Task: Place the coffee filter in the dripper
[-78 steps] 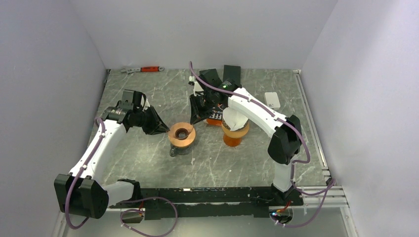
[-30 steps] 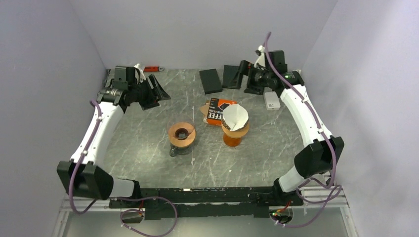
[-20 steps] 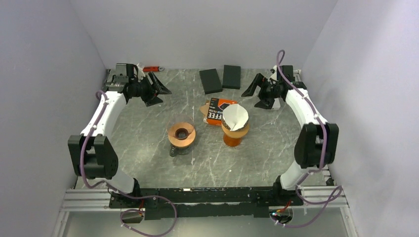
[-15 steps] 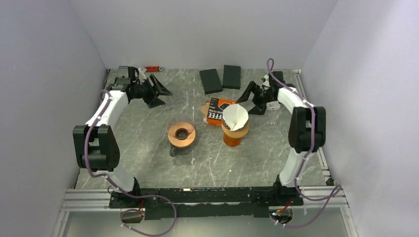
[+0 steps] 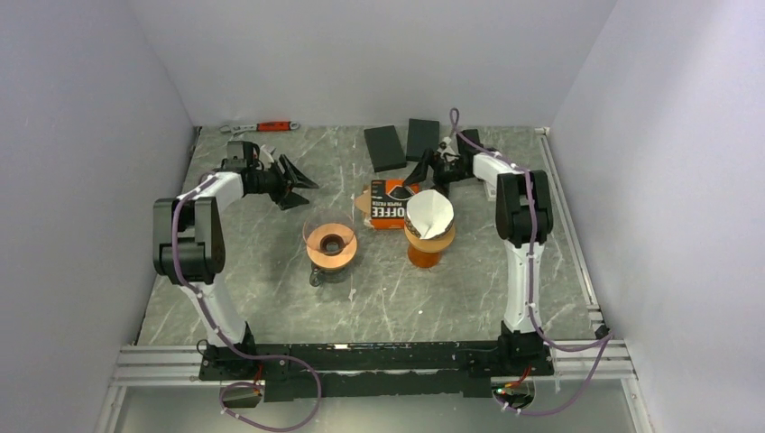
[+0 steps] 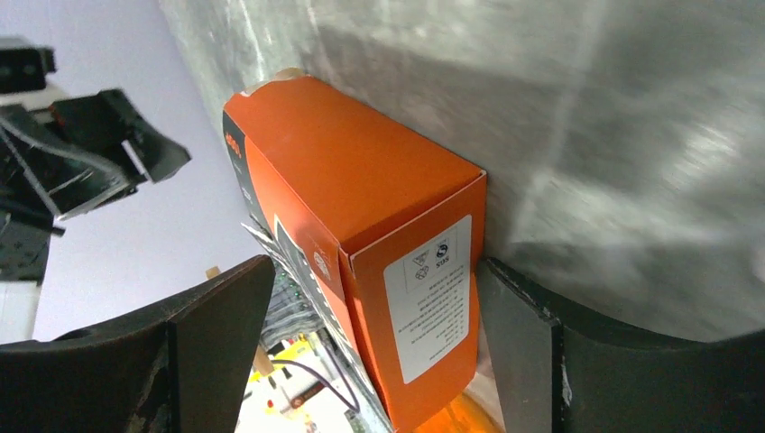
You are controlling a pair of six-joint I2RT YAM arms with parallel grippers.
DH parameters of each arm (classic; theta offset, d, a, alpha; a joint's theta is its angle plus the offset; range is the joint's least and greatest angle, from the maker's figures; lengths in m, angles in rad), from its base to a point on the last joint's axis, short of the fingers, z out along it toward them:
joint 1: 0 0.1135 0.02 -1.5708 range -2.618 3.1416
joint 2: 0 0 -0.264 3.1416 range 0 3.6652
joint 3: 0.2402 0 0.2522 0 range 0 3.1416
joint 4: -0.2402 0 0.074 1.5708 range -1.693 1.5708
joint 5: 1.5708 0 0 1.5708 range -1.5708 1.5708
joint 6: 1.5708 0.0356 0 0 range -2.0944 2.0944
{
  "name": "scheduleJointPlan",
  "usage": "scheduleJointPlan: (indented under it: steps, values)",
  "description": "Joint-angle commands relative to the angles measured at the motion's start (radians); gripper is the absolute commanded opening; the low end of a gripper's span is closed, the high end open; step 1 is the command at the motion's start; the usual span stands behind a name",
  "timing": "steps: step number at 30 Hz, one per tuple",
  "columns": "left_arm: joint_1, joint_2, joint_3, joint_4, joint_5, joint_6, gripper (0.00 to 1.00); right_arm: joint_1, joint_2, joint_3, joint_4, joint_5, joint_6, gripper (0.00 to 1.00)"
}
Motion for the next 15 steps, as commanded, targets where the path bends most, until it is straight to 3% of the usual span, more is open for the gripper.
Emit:
scheduleJointPlan:
  steps: [1, 7, 15]
  values:
    - [-0.002, 0.076, 0.015, 0.076, 0.074, 0.02, 0.64, 0.062, 0.048, 0.09, 0.019, -0.067, 0.004, 0.85]
    - [-0.017, 0.179, -0.002, 0.201, 0.134, -0.026, 0.6, 0.099, 0.073, 0.113, -0.004, -0.067, 0.005, 0.83]
    - [-0.077, 0.275, 0.074, 0.217, 0.128, -0.024, 0.58, 0.097, 0.058, 0.074, -0.03, -0.074, -0.022, 0.83]
